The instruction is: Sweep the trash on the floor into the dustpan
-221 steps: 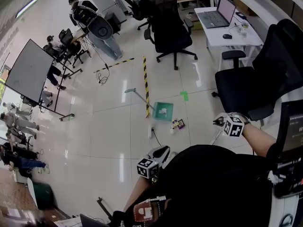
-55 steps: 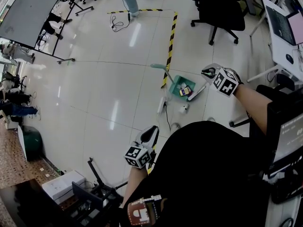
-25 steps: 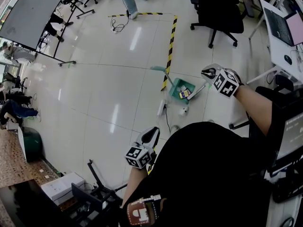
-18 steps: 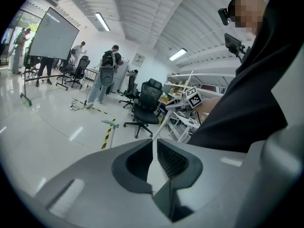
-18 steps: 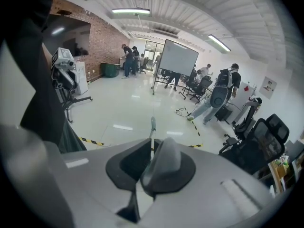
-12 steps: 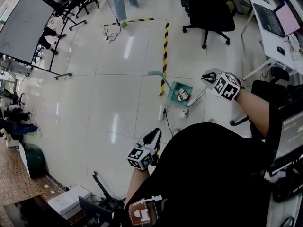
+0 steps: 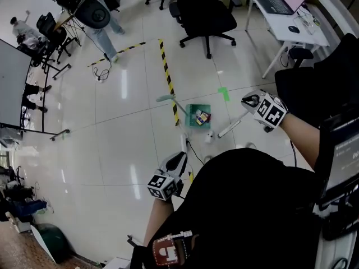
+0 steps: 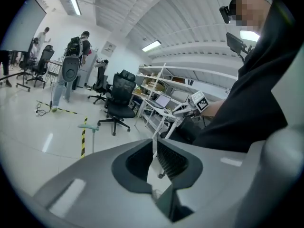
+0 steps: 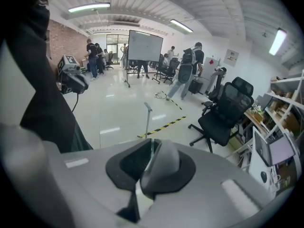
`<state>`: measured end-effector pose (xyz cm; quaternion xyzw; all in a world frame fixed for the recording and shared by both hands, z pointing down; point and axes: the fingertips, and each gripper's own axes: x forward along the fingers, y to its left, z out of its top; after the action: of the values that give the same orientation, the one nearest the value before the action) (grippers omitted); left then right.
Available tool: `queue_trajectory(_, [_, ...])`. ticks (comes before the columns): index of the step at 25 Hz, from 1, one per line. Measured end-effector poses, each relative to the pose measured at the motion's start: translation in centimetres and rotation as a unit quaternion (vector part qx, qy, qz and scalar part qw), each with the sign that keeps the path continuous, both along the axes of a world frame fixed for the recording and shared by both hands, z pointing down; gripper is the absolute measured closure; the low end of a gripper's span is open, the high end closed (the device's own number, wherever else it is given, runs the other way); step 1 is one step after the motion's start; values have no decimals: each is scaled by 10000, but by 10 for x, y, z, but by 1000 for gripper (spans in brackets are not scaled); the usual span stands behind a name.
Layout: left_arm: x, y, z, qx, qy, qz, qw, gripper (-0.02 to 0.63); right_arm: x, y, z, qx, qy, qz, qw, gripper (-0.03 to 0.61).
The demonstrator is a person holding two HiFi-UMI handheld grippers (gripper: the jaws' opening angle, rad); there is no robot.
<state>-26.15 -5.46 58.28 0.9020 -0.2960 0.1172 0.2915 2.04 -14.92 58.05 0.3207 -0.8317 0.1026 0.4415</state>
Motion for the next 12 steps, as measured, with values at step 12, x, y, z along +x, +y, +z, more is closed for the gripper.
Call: queue_trajectory(12, [112, 108, -30, 349, 46, 439, 9984, 583, 90, 162, -27, 203, -244, 228, 9992, 563])
